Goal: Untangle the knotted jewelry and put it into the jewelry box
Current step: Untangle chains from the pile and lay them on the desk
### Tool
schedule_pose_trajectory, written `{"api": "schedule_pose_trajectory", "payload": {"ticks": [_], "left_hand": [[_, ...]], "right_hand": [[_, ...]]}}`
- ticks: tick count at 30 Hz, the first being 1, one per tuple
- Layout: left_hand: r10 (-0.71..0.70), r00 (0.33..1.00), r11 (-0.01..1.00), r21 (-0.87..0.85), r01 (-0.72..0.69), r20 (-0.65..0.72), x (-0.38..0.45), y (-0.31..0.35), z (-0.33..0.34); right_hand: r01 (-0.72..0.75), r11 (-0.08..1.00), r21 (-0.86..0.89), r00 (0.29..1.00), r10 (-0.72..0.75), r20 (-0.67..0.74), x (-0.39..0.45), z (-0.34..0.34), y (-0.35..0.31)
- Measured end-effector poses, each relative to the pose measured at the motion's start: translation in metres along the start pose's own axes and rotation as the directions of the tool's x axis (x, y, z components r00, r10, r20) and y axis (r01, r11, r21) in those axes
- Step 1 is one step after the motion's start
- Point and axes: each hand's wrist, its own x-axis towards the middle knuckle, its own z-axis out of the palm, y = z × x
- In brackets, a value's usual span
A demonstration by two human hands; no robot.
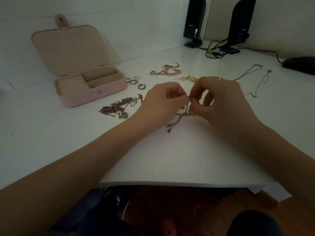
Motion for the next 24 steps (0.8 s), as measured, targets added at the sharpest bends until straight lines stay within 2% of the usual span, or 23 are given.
{"api": "schedule_pose_trajectory", "payload": {"ticks": [6, 10, 12, 16, 24], "left_hand": [[-0.047, 0.998, 0.997, -0.054, 0.049, 0.040, 0.0007, -0.0012, -0.0005], [-0.050, 0.998, 0.994, -0.095, 0.046, -0.042, 0.0034, -0.0027, -0.0014], [-0.046, 0.998, 0.993, -0.110, 0.042, -0.037, 0.0042, -0.0033, -0.0022], [-0.017, 0.999, 0.996, -0.087, 0.021, 0.043, 0.0022, -0.0043, -0.0011], [0.035, 0.999, 0.999, -0.016, -0.036, -0.027, 0.0014, -0.0054, -0.0016]], "right_hand": [[0.047, 0.996, -0.073, 0.998, -0.049, -0.026, 0.0001, 0.0020, 0.0028], [0.042, 0.998, -0.053, 0.999, -0.043, -0.028, 0.0011, 0.0005, 0.0031], [0.043, 0.998, -0.051, 0.999, -0.044, -0.026, 0.0012, 0.0003, 0.0033], [0.041, 0.997, -0.057, 0.999, -0.042, -0.021, 0.0012, 0.0007, 0.0037], [0.065, 0.983, -0.169, 0.998, -0.068, -0.008, 0.0011, 0.0007, 0.0043]]}}
